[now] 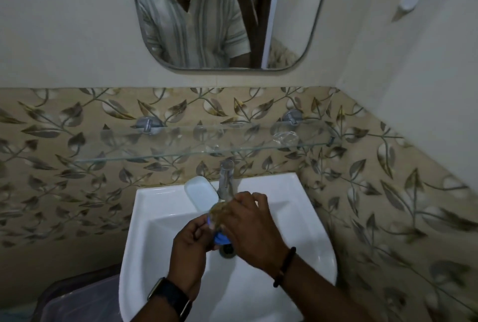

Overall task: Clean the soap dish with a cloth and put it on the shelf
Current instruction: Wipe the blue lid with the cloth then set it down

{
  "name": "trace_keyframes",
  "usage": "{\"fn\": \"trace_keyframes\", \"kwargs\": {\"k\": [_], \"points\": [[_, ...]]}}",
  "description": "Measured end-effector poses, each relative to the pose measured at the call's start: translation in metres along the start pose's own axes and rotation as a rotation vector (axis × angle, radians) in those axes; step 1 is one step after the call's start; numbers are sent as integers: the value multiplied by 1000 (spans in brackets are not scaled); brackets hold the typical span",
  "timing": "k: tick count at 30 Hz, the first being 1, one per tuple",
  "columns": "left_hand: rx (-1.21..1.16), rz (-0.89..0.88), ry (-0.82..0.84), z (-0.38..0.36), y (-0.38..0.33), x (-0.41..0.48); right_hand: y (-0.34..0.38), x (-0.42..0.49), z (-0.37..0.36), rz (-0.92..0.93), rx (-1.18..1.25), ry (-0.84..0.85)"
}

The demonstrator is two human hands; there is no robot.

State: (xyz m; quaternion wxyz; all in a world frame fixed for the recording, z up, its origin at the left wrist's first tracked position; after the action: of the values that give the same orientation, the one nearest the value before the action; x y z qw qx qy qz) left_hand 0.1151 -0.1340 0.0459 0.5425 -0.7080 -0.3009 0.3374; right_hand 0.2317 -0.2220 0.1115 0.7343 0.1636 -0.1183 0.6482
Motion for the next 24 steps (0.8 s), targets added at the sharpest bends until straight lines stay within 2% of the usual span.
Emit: {"fn": "trace_keyframes", "kwargs": {"k": [5, 8, 11, 14, 15, 17, 19, 20, 22, 24], "points": [[-39, -15, 25, 9, -2, -7, -11, -8, 7, -225, -134, 52], [-51, -10, 66, 11, -8, -9, 17, -6, 1, -331, 120, -64], [-93, -1, 91, 22, -15, -6, 39, -7, -4, -183, 246, -55], [-123, 2, 102, 32, -19, -6, 26, -8, 14, -40, 58, -13], [-132, 3, 96, 34, -20, -7, 20, -7, 19, -59, -34, -8], [-135, -4, 92, 33, -22, -8, 19, -4, 25, -228, -138, 8], [-114, -7, 86, 31, -27, -7, 35, 0, 17, -368, -49, -8], [-97, -6, 76, 32, -28, -6, 46, -1, 9, -370, 36, -19], [-73, -1, 59, 35, -29, -6, 58, -7, -4, -245, 191, -33], [-74, 6, 48, 35, -29, -9, 53, -12, 1, -100, 189, -13]]}}
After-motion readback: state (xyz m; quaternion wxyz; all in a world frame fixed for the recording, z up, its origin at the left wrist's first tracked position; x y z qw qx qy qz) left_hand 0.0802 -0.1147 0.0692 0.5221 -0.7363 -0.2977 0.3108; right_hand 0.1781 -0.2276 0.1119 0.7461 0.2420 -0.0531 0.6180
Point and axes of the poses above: each hand's wrist, its own x-axis towards the middle knuckle, its own z-axis out of the back of the hand, y = z × x, the point moved 2 cm from there along x, towards the middle knuckle, and after that the axes turned 5 degrees about x, right-handed, at the moved point
